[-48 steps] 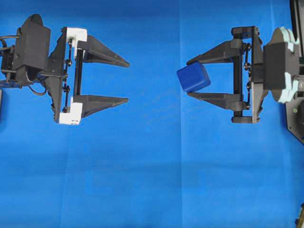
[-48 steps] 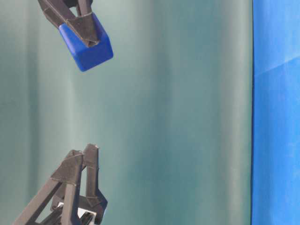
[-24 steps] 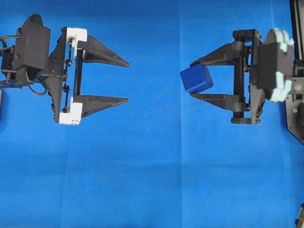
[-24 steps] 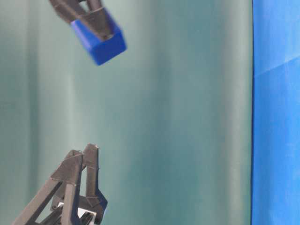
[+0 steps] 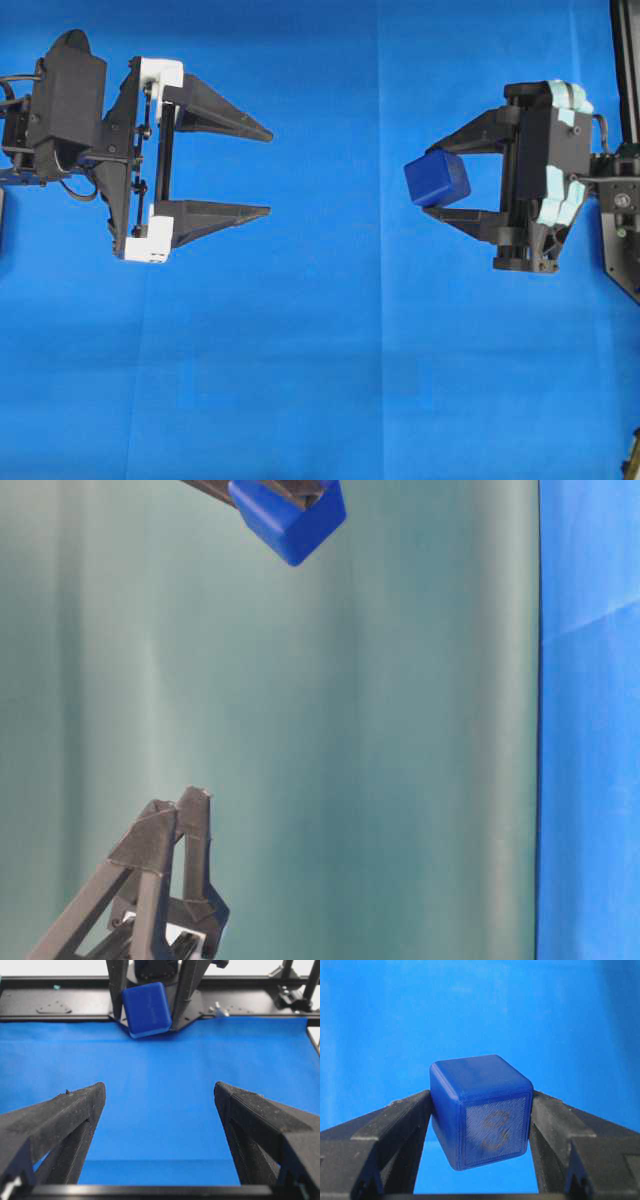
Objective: Handover the blue block to the right arm after grasping it with the left arm, then place it in the designated position.
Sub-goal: 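Carry the cube with the right gripper and reorient it downward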
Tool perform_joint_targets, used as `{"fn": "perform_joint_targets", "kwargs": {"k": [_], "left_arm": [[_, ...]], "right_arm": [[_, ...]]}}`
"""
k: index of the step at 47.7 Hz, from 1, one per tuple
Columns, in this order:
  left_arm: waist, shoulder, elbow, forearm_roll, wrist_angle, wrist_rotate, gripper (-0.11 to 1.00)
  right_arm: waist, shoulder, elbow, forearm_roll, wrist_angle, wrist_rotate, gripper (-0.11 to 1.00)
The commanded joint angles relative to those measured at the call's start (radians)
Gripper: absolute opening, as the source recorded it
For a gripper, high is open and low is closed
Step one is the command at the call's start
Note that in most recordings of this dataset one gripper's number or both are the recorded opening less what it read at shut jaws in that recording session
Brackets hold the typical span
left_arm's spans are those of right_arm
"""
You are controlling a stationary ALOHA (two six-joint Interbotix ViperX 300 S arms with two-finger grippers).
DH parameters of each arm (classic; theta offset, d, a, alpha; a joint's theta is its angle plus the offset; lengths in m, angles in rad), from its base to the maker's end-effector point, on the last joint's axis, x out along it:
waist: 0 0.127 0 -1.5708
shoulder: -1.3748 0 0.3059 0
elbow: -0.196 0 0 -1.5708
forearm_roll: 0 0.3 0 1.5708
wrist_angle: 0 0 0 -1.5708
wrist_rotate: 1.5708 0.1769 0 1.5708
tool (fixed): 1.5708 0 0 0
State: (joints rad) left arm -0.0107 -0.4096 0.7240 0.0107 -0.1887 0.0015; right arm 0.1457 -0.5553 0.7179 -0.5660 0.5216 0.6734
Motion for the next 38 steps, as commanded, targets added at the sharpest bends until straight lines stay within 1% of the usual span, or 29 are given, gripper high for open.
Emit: {"fn": "perform_joint_targets", "kwargs": {"k": [1,30,38], "left_arm": [[-0.003,-0.015,-0.017,-0.002,-0.005,0.000,0.93],[-0.003,-0.015,-0.015,0.000,-0.005,0.000,0.93],[-0.003,-0.017,-0.015,-0.002,-0.005,0.000,0.93]], "right_arm": [[0.002,-0.005,-0.012,0.002,-0.009,0.000,0.45],[0.002,-0.002,-0.012,0.002,-0.012,0.000,0.45],[0.002,0.025,-0.008,0.002,-0.040,0.000,0.45]]}}
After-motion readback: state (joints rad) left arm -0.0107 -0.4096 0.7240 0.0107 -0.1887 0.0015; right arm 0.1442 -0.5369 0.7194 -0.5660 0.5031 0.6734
